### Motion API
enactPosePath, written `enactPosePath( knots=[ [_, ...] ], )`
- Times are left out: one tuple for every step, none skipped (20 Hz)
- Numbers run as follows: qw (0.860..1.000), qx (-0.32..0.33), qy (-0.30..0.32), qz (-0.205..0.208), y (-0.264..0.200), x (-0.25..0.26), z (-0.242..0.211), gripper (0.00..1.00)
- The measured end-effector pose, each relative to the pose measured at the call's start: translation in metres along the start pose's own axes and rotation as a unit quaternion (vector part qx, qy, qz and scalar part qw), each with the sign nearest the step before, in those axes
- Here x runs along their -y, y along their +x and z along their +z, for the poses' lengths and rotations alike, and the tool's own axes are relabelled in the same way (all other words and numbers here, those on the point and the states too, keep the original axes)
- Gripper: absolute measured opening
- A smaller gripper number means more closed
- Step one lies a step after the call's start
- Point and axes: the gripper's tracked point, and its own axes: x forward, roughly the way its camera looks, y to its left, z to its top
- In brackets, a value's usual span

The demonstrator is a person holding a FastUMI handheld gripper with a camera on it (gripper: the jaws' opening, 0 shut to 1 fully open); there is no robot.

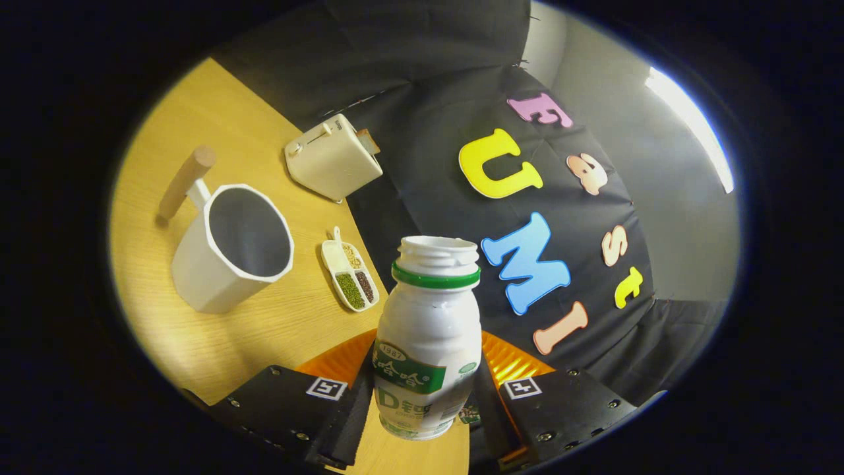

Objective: Take the bottle from table, then pour the juice into the cup, finally place the bottle on the coaster

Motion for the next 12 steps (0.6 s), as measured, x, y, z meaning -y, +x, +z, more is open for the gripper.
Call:
enactPosePath(
  knots=[
    [1.000,-0.001,-0.015,-0.006,0.001,0.000,-0.001,0.71],
    [1.000,0.000,-0.026,-0.010,0.002,-0.001,-0.001,0.71],
    [0.999,-0.001,-0.035,-0.011,0.005,-0.001,0.000,0.71],
    [0.999,-0.001,-0.045,-0.012,0.006,-0.002,0.001,0.71],
    [0.999,0.001,-0.052,-0.013,0.010,-0.005,0.003,0.71],
    [0.998,0.001,-0.057,-0.014,0.012,-0.006,0.004,0.71],
    [0.998,0.002,-0.060,-0.015,0.012,-0.006,0.005,0.71],
    [0.998,0.002,-0.060,-0.013,0.011,-0.007,0.004,0.71],
    [0.998,0.001,-0.060,-0.011,0.012,-0.008,0.003,0.71],
    [0.998,-0.001,-0.061,-0.010,0.011,-0.009,0.002,0.71],
    [0.998,-0.002,-0.065,-0.011,0.013,-0.009,0.002,0.71],
    [0.997,-0.004,-0.070,-0.011,0.013,-0.009,0.002,0.71]
  ],
)
